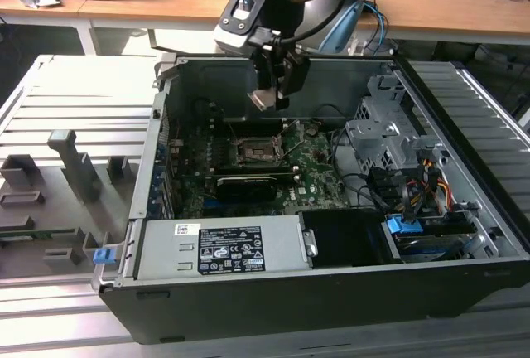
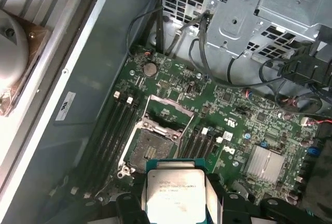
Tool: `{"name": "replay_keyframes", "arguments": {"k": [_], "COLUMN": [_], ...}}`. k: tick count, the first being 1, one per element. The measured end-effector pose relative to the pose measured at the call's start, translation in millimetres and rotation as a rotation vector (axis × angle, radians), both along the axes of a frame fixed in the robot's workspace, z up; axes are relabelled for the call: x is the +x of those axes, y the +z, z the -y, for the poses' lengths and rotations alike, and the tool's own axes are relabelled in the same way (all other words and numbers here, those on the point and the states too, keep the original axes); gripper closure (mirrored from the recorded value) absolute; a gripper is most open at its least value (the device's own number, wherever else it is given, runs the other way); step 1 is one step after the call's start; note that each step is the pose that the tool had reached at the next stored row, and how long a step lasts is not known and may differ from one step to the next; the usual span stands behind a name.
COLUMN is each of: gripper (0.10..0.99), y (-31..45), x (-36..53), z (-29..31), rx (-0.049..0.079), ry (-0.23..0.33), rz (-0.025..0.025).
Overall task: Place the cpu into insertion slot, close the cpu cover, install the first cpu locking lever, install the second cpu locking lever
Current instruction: 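Place the cpu into insertion slot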
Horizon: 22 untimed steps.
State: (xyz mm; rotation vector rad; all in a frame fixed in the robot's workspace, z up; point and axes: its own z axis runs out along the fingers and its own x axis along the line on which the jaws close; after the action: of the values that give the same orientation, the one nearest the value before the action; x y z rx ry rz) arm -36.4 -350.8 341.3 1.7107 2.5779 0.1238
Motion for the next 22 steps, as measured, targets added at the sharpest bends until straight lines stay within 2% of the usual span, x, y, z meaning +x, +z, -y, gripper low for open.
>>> {"name": "replay_keyframes", "arguments": {"k": [7, 14, 22], "gripper": [0.545, 0.545, 0.545], "y": [-1.2, -2.5, -3.2], "x": [0.0, 0.0, 0.0], "z": [0.0, 0.0, 0.0], "rx": [-0.001, -0.002, -0.002], "ry": [-0.063, -0.161, -0.229], "rz": [0.0, -0.0001, -0.0002]}}
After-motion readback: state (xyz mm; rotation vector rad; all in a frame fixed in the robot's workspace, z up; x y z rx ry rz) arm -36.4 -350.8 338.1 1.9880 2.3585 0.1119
